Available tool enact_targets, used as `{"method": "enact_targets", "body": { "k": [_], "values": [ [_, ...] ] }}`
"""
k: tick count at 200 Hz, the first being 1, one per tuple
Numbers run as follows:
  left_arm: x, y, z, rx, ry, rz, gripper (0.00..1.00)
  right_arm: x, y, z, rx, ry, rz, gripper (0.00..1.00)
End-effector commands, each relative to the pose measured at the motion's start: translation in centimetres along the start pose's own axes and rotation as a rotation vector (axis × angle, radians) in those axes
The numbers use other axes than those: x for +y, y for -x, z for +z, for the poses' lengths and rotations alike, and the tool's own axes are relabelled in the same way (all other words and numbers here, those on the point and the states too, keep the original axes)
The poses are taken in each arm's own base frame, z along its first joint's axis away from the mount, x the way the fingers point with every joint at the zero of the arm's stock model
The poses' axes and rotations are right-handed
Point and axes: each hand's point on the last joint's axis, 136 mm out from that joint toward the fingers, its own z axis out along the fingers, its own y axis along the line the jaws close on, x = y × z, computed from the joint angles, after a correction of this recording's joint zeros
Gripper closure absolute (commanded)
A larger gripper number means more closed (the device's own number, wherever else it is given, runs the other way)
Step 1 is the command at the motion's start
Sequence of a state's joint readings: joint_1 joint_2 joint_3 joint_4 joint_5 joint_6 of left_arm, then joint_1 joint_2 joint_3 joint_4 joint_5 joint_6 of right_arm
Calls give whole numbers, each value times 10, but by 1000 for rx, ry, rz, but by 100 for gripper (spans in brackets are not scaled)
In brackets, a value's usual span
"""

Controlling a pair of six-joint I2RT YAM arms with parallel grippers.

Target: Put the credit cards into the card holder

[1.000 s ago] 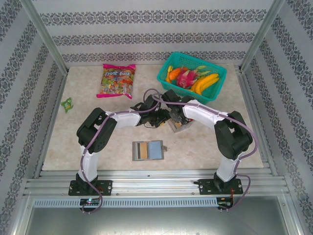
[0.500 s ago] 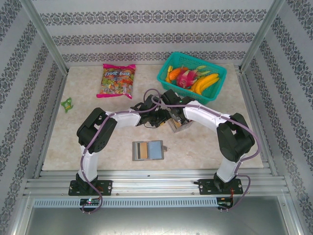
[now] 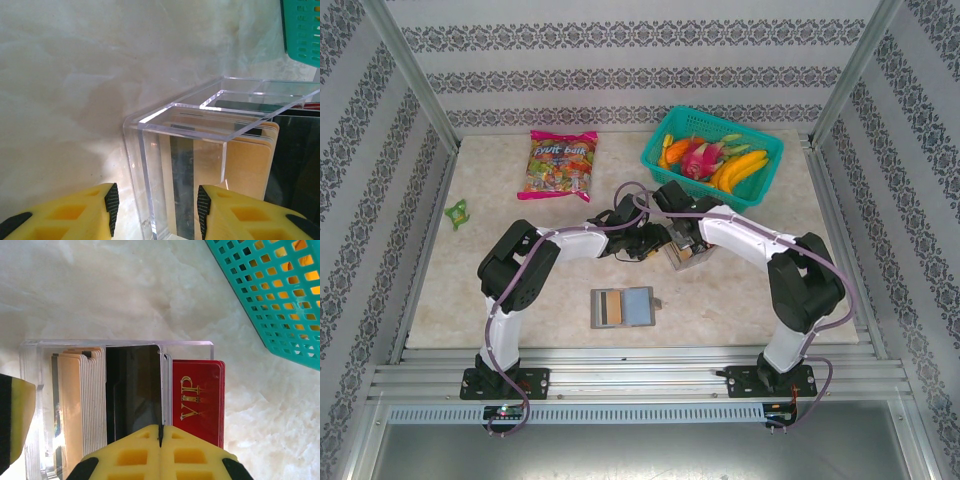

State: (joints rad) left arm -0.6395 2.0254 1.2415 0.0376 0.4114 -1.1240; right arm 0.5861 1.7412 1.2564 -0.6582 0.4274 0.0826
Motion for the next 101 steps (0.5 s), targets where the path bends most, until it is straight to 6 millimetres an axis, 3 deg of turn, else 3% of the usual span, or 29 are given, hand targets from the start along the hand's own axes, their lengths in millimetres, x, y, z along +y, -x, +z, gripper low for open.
{"method": "enact_targets", "body": {
  "k": [1,48,101],
  "values": [
    [2,1,5,1,-5,0,52,-7,-1,-11,-11,13,41,100],
    [-17,6,-16,-44,-37,61,50,9,-1,-37,-55,260,217,100],
    [-29,7,-39,-86,-67,100,47,1,-3,-44,-81,381,384,100]
  ]
}}
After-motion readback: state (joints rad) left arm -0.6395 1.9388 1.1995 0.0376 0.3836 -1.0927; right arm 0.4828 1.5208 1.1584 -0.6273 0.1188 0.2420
